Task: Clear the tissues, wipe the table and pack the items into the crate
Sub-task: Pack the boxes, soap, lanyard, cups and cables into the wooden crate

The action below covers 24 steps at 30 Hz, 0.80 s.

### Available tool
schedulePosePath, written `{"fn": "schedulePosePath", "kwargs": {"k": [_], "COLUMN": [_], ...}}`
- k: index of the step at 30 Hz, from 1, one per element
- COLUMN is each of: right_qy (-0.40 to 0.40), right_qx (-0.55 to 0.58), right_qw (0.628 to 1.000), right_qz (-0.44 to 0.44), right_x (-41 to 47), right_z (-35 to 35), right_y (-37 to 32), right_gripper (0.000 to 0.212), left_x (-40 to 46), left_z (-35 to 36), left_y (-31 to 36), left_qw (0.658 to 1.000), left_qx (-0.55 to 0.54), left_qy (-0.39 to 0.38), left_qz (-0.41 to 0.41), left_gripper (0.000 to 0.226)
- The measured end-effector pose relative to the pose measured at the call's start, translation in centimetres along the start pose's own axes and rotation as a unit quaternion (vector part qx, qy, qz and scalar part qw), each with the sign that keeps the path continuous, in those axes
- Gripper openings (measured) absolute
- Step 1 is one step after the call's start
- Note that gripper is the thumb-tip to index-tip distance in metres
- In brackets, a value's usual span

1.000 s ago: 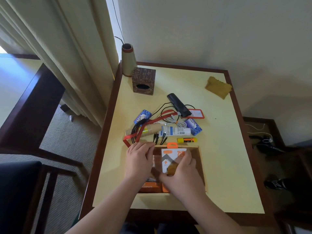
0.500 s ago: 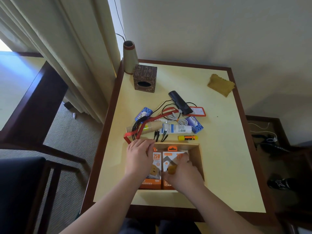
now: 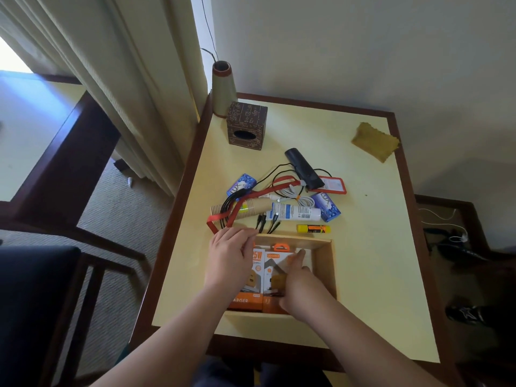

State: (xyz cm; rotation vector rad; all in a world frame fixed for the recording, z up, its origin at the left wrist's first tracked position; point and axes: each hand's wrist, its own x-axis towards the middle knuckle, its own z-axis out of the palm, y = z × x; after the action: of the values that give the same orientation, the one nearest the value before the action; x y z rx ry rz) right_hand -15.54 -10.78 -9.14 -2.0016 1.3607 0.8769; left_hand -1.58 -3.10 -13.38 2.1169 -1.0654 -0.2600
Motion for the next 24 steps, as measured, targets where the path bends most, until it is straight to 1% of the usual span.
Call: {"fn": "schedulePosePath", "kwargs": {"k": [4, 6, 7, 8, 9, 11, 12, 13, 15, 16, 18, 20, 24], "right_qy": [0.021, 0.016, 0.013, 0.028, 0.058, 0.131, 0.158, 0.173, 0.161, 0.139, 0.089, 0.093, 0.089], "right_qx": [0.006, 0.021, 0.016, 0.000, -0.024, -0.059, -0.064, -0.069, -0.094, -0.095, -0.064, -0.034, -0.021], "right_qw": [0.999, 0.998, 0.998, 0.997, 0.993, 0.973, 0.958, 0.944, 0.927, 0.927, 0.942, 0.942, 0.934], "right_qz": [-0.046, -0.056, -0.058, -0.069, -0.096, -0.182, -0.230, -0.273, -0.327, -0.334, -0.318, -0.321, -0.346], "right_x": [-0.4, -0.1, -0.1, -0.2, -0.3, -0.6, -0.6, -0.4, 0.4, 0.9, 1.3, 1.4, 2.1], "right_z": [0.0, -0.3, -0.5, -0.7, -0.8, -0.8, -0.5, -0.3, 0.2, 0.4, 0.9, 1.1, 0.3], "right_y": [0.8, 1.4, 1.5, 1.6, 1.5, 1.1, 0.7, 0.4, -0.4, -0.7, -0.8, -0.5, 0.1], "right_gripper": [0.118, 0.121, 0.121, 0.116, 0.107, 0.082, 0.072, 0.069, 0.076, 0.080, 0.085, 0.084, 0.078], "left_x": [-0.1, -0.1, 0.0, 0.0, 0.0, 0.0, 0.0, 0.0, 0.0, 0.0, 0.0, -0.1, 0.0], "left_z": [0.1, 0.1, 0.0, 0.0, 0.0, 0.1, 0.2, 0.2, 0.3, 0.2, 0.2, 0.2, 0.4], "left_y": [-0.1, -0.1, -0.1, -0.1, -0.1, -0.2, -0.2, -0.3, -0.4, -0.4, -0.3, -0.2, -0.3], "left_qw": [1.000, 1.000, 1.000, 1.000, 1.000, 1.000, 1.000, 1.000, 1.000, 1.000, 1.000, 1.000, 0.999], "left_qx": [0.005, 0.003, 0.002, 0.002, 0.002, 0.004, 0.006, 0.008, 0.013, 0.015, 0.019, 0.022, 0.030], "left_qy": [0.001, 0.002, 0.002, 0.001, 0.001, 0.003, 0.005, 0.006, 0.001, -0.002, -0.004, -0.003, 0.000], "left_qz": [0.004, 0.005, 0.006, 0.006, 0.006, 0.007, 0.008, 0.007, 0.001, -0.001, -0.003, 0.002, 0.015], "left_gripper": [0.019, 0.019, 0.019, 0.019, 0.019, 0.018, 0.018, 0.018, 0.018, 0.019, 0.019, 0.019, 0.018]}}
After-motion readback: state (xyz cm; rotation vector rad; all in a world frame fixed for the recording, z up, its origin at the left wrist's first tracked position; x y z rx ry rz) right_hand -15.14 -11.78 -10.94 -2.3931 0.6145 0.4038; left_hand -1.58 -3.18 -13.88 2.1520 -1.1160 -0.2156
